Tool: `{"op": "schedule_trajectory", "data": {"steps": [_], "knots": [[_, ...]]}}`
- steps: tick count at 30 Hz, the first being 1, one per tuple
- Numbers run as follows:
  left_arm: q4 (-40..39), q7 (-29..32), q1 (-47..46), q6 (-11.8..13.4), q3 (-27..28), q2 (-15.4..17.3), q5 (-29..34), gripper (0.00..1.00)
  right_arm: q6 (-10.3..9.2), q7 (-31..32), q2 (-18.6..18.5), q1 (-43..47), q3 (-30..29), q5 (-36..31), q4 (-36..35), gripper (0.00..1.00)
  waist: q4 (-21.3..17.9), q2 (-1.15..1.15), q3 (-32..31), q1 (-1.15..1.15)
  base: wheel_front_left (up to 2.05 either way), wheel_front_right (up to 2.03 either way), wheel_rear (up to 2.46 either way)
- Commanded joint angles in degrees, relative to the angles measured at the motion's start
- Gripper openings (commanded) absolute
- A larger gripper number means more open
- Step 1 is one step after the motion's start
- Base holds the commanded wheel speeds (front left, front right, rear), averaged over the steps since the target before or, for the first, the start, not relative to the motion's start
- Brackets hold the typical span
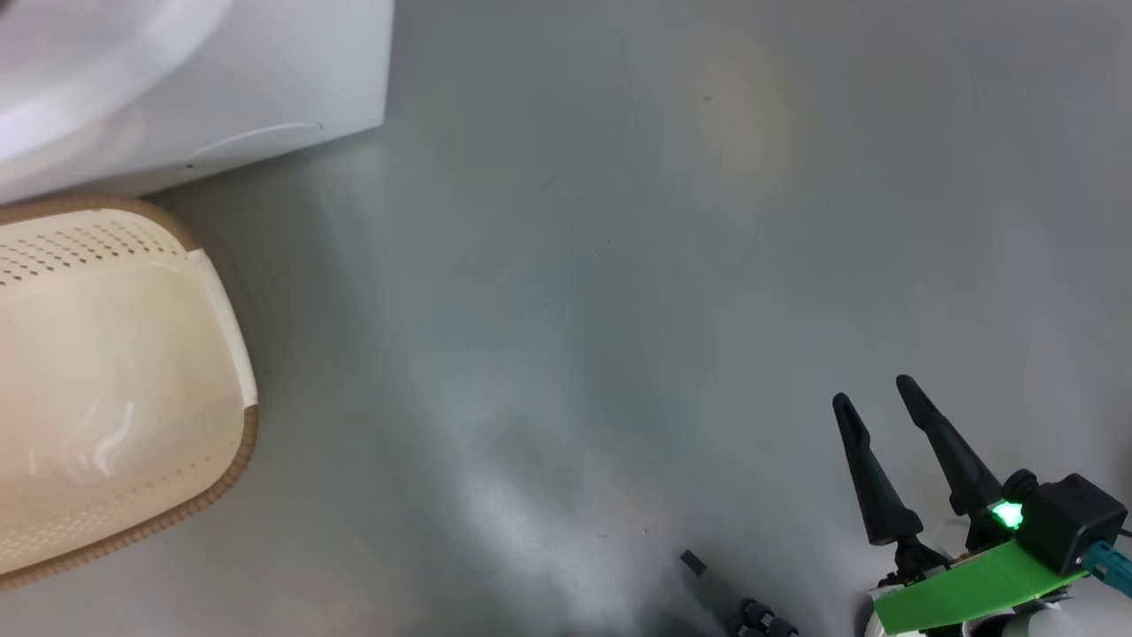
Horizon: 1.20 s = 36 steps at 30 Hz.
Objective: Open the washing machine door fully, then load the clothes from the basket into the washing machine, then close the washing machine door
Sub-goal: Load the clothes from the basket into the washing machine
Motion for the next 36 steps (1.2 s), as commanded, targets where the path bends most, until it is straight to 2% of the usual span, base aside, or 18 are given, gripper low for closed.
{"op": "schedule_trajectory", "data": {"steps": [1, 9, 18, 36], "knots": [[-0.9, -0.5, 1.3, 0.2, 0.4, 1.8, -0.6, 1.00, 0.09, -0.3, -1.1, -0.1, 1.1, 0.5, -0.6, 1.00, 0.6, 0.00, -0.9, 0.00, 0.00, 0.00, 0.00], [-0.4, -0.8, 4.5, -0.1, 1.3, 0.2, -2.3, 1.00, 0.09, -0.3, -1.2, -0.8, 0.9, 0.4, 0.2, 1.00, 2.4, 0.00, -3.3, 0.00, 0.00, 0.00, 0.00], [-2.5, -0.8, 9.0, -1.3, 1.7, -3.9, -3.8, 1.00, 0.09, -0.3, -0.9, -2.4, 1.1, 0.2, 1.1, 1.00, 6.1, 0.00, -6.7, 0.00, 0.00, 0.00, 0.00], [-16.3, -0.8, 28.8, -3.7, 2.5, -12.6, -2.7, 1.00, 0.09, -0.3, 0.4, -5.7, 0.5, -1.3, 3.9, 1.00, 13.3, 0.00, -17.0, 0.00, 0.00, 0.00, 0.00]]}}
